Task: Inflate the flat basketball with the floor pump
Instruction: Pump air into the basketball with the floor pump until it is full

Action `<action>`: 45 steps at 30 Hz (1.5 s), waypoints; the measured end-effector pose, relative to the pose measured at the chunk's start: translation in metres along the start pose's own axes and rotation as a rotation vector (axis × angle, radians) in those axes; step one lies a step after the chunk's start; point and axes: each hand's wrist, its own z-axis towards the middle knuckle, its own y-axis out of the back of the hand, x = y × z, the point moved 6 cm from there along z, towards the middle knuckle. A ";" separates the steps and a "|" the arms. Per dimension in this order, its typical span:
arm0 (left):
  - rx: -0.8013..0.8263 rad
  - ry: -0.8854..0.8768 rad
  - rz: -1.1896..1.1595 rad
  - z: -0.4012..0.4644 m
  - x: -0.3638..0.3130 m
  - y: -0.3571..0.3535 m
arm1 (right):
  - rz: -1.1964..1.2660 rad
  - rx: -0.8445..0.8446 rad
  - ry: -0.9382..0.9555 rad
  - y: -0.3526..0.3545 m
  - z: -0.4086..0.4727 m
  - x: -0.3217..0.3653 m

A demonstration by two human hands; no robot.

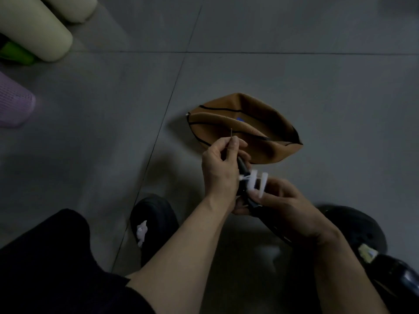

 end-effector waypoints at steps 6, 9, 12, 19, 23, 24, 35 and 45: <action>-0.142 -0.108 0.177 -0.003 -0.006 0.006 | 0.109 -0.197 -0.116 -0.001 0.006 0.005; -0.136 -0.131 0.182 -0.004 -0.014 0.006 | 0.077 -0.241 -0.150 0.003 0.012 0.005; -0.067 -0.246 0.322 -0.007 -0.025 0.001 | 0.144 -0.282 -0.159 0.004 0.014 0.006; 0.016 0.041 -0.019 -0.005 -0.019 -0.005 | 0.439 -0.360 -0.177 0.002 0.018 -0.007; 0.097 0.207 -0.318 -0.011 -0.010 -0.009 | 0.594 -0.209 0.001 0.000 0.017 -0.006; 0.108 0.236 -0.354 -0.014 -0.009 -0.011 | 0.596 -0.185 0.036 0.003 0.019 -0.004; 0.296 0.290 -0.341 -0.037 -0.004 -0.021 | 0.741 -0.232 0.163 0.007 0.020 -0.003; 0.200 0.171 -0.271 -0.032 -0.006 -0.022 | 0.772 -0.255 0.144 0.013 0.017 -0.005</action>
